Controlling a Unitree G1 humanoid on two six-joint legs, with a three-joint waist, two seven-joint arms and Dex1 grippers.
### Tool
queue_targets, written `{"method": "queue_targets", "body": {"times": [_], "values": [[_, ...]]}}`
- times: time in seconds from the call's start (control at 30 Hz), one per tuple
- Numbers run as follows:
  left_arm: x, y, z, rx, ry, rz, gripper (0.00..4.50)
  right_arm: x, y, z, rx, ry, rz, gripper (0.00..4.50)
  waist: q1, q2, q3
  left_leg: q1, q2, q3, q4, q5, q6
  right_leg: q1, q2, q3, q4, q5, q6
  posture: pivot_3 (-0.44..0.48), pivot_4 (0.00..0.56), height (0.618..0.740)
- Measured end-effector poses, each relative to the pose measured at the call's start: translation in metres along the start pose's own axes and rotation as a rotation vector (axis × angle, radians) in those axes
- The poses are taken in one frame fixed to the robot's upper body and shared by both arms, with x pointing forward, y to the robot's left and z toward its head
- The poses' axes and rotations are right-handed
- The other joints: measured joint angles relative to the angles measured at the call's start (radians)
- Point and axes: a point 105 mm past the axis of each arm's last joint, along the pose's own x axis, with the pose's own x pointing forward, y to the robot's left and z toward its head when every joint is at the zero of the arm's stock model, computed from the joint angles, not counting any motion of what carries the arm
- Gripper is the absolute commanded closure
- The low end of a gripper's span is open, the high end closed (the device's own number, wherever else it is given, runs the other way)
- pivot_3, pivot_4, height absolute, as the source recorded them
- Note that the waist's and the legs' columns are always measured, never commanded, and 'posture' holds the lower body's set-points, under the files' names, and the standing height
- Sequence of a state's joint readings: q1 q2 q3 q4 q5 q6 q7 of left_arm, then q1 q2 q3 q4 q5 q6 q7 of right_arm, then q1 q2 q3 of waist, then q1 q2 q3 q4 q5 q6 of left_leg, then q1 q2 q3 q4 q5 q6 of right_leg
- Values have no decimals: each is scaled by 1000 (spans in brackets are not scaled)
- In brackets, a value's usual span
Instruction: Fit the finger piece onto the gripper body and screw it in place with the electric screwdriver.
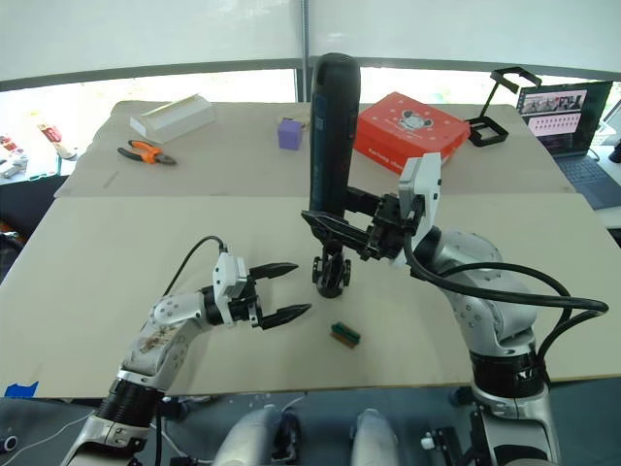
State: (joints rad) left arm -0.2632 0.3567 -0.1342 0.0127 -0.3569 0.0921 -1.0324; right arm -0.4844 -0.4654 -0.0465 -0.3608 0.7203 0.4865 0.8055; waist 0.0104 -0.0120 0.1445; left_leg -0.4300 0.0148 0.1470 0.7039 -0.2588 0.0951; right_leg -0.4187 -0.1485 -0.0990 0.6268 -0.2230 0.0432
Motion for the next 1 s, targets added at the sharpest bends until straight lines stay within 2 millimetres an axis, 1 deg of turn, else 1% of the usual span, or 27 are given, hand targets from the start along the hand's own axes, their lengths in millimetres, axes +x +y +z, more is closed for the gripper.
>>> {"method": "queue_targets", "body": {"times": [1.0], "values": [[1,-1,0,-4,-4,-7,0,-2,1,7,-28,-34,17,2585,0,0,0,0,0,0,0,0,0,0,0,0,0,0,0,0,150,740]]}}
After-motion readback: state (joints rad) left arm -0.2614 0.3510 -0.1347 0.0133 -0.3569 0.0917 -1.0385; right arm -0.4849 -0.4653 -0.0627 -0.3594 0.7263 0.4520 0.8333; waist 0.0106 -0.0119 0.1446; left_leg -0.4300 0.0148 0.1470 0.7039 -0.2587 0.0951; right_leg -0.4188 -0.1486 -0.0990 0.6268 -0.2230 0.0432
